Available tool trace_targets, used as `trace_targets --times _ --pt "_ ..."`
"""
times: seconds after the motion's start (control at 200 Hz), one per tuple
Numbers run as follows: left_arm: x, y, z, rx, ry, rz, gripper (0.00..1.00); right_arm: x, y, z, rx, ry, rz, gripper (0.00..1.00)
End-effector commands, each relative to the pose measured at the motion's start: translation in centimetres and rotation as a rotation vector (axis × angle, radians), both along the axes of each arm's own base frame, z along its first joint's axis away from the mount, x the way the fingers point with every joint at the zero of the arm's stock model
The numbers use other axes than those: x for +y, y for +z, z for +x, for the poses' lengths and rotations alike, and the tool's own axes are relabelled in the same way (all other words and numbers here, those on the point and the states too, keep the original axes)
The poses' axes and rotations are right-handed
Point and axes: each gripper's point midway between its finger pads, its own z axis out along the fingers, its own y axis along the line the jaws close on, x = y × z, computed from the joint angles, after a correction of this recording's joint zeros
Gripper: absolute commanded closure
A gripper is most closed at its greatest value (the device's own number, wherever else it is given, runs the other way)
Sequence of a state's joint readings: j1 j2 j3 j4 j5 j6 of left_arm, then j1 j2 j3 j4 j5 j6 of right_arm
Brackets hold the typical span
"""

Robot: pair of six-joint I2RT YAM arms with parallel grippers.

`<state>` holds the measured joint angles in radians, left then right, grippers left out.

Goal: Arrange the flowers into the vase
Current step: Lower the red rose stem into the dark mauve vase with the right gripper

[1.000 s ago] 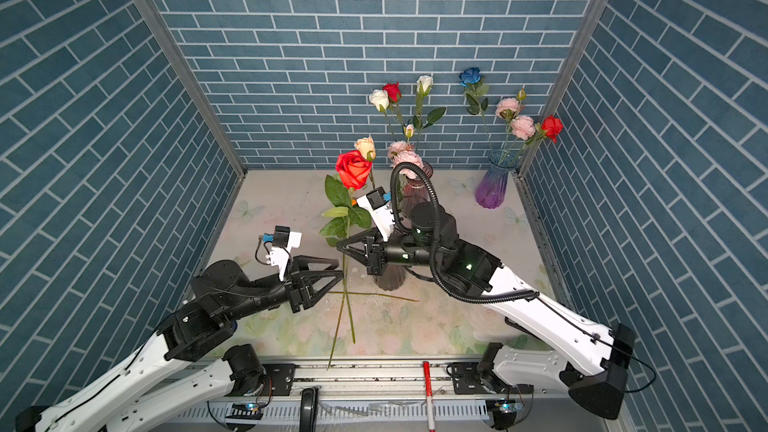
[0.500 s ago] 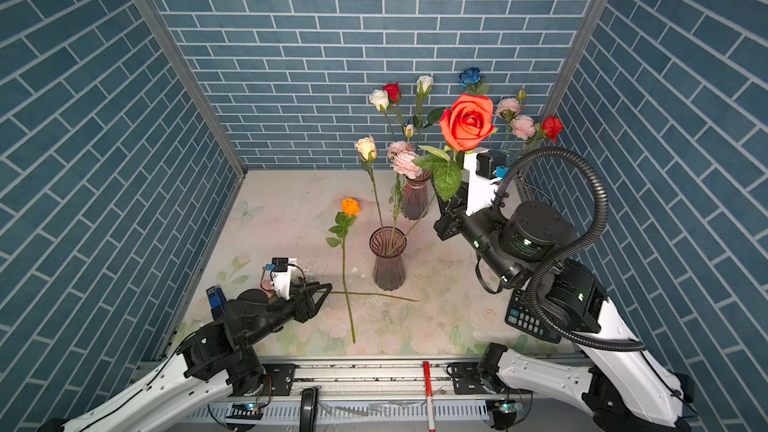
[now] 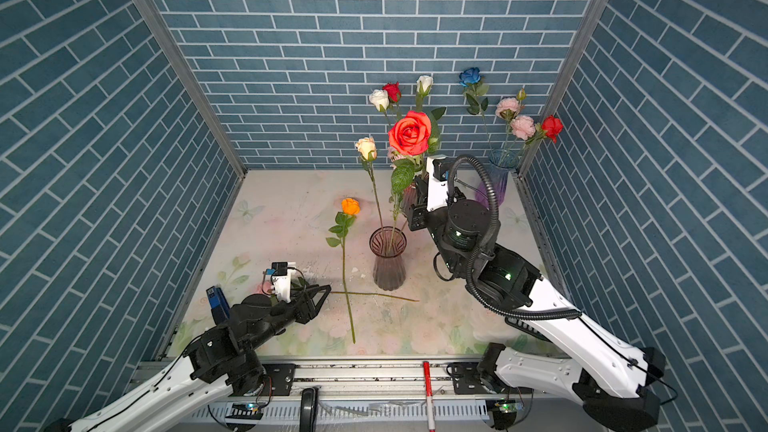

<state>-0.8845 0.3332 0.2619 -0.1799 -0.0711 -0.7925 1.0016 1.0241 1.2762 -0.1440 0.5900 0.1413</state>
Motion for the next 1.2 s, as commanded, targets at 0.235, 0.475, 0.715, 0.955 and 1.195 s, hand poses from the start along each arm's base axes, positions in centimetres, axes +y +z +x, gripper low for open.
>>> trace_targets --times 0.235,0.475,0.715,0.955,1.195 --pt "0.2 -0.3 0.1 -0.015 0.012 -0.013 0.46 -1.5 -0.3 0.6 0.006 -0.070 0.287 1.00" --pt "0.2 -0.4 0.0 -0.014 0.009 -0.012 0.47 -2.6 -3.0 0.7 0.063 -0.110 0.387 1.00" --pt "0.2 -0.4 0.1 -0.012 0.011 -0.012 0.47 -2.9 -3.2 0.2 0.095 -0.099 0.338 1.00" --pt "0.2 -0.4 0.0 -0.013 0.010 -0.013 0.47 -3.8 -0.3 -0.3 0.062 -0.116 0.176 1.00" --pt "0.2 -0.4 0.1 -0.011 0.012 -0.014 0.47 -4.1 1.1 -0.7 0.035 -0.100 0.154 1.00"
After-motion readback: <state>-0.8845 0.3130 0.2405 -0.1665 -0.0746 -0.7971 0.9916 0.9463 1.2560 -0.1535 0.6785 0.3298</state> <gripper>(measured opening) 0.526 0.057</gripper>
